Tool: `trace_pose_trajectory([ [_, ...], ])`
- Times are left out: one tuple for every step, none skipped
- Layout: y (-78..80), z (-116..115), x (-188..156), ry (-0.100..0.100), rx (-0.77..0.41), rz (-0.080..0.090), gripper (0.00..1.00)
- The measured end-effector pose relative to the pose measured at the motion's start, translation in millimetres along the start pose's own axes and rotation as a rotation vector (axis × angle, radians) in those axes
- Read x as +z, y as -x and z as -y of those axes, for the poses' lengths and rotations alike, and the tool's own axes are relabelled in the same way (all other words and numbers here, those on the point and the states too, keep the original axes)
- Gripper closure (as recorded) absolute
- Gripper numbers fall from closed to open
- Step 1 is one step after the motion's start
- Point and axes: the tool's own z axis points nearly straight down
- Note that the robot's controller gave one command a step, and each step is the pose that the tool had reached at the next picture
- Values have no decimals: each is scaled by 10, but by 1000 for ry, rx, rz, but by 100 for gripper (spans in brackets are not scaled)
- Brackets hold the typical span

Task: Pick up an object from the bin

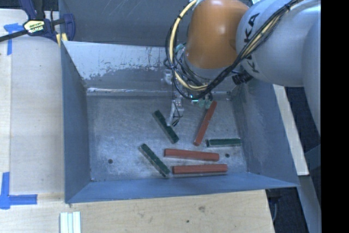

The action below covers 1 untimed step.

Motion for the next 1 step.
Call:
trace_pose_trajectory([
  [-917,858,920,-2,-63,-4,0],
])
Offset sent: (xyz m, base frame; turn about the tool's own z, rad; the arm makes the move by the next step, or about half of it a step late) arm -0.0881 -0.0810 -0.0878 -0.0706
